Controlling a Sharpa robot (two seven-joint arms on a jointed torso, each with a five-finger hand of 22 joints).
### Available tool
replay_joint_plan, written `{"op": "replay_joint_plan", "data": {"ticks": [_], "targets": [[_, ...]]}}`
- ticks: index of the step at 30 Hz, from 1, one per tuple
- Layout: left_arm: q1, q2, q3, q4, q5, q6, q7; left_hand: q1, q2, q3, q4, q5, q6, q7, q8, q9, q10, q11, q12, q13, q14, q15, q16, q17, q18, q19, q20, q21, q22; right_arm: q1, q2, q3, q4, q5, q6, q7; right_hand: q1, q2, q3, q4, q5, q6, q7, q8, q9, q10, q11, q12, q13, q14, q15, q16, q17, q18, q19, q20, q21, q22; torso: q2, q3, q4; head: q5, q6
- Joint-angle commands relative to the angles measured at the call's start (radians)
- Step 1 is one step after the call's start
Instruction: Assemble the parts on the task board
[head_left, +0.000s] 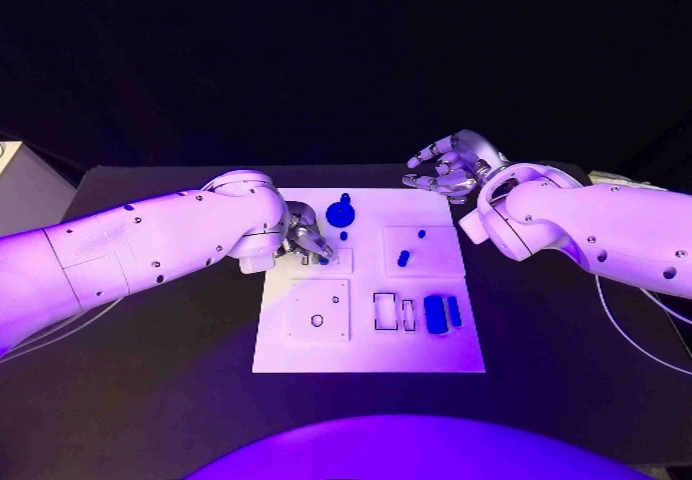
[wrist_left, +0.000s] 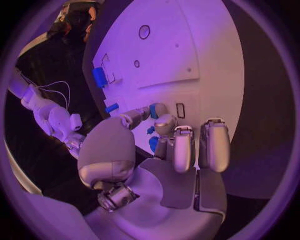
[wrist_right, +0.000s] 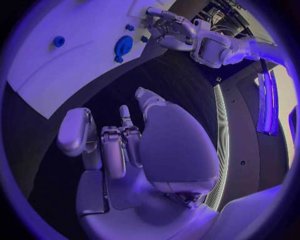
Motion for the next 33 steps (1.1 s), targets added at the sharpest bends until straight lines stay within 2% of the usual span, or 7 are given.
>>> {"op": "replay_joint_plan", "data": {"ticks": [1,12,18,23,33], "targets": [[-0.007,-0.001,-0.004,0.005,0.002,0.008,-0.002,-0.004,-0.011,-0.014,0.006,-0.006,0.0,0.002,-0.004,0.001,-0.006,0.0,0.003,-0.002,0.106,-0.006,0.002,0.259,-0.015,0.002,-0.004,-0.003,0.005,-0.001,0.0,0.0,0.001,-0.009,0.012,0.008,-0.012,0.002,0.0,0.005,-0.001,-0.01,0.001,-0.005,-0.002,0.035,0.007,-0.005,0.198,0.096,0.005,-0.006,0.228,0.011,-0.006,-0.002,-0.003,-0.001,0.0,-0.0005,0.0002,0.0,0.0],[-0.007,-0.017,-0.003,0.024,-0.002,-0.004,-0.001,-0.002,-0.028,-0.112,0.062,-0.008,0.005,0.003,-0.008,0.006,-0.006,0.001,0.009,0.001,0.107,-0.006,0.003,0.261,-0.015,0.004,-0.004,-0.004,0.008,-0.002,0.001,0.0,-0.001,-0.008,0.013,0.009,-0.012,0.002,0.0,0.005,-0.001,-0.01,0.001,-0.005,-0.002,0.035,0.007,-0.005,0.198,0.096,0.005,-0.006,0.228,0.011,-0.006,-0.002,-0.003,-0.001,-0.002,-0.0002,0.0005,0.001,0.001],[-0.006,-0.03,0.005,0.043,-0.007,-0.011,-0.001,0.002,-0.032,-0.148,0.083,-0.009,0.007,0.003,-0.009,0.007,-0.006,0.0,0.009,0.0,0.106,-0.006,0.002,0.26,-0.015,0.004,-0.004,-0.004,0.009,-0.003,0.002,0.0,-0.002,-0.008,0.015,0.009,-0.013,0.002,0.001,0.005,-0.001,-0.011,0.001,-0.006,-0.002,0.035,0.008,-0.005,0.198,0.095,0.005,-0.006,0.226,0.011,-0.007,-0.002,-0.006,-0.003,-0.001,0.0,-0.0001,0.002,0.006],[-0.005,-0.042,0.021,0.059,-0.018,-0.014,-0.003,0.004,-0.028,-0.178,0.111,-0.011,0.005,0.003,-0.013,0.008,-0.011,0.001,0.005,-0.008,0.105,-0.006,0.0,0.256,-0.014,0.0,-0.004,-0.007,0.003,-0.005,0.004,0.0,-0.004,-0.007,0.016,0.01,-0.012,0.004,0.003,0.005,0.004,-0.013,0.001,-0.006,-0.002,0.034,0.008,-0.006,0.197,0.095,0.006,-0.007,0.225,0.011,-0.008,-0.002,-0.008,-0.004,-0.001,-0.0004,-0.0013,0.001,0.01],[0.008,-0.073,0.064,0.09,-0.012,-0.01,-0.004,0.014,-0.027,-0.202,0.132,-0.013,-0.003,0.006,-0.018,0.009,-0.024,0.003,-0.005,-0.027,0.102,-0.004,-0.005,0.246,-0.01,-0.013,-0.003,-0.015,-0.018,-0.006,0.005,0.0,-0.01,-0.006,0.016,0.011,-0.014,0.004,0.003,0.006,0.004,-0.014,0.001,-0.006,-0.002,0.034,0.008,-0.006,0.197,0.095,0.006,-0.007,0.224,0.012,-0.008,-0.002,-0.01,-0.005,0.0,0.0001,0.0006,0.003,0.019]]}}
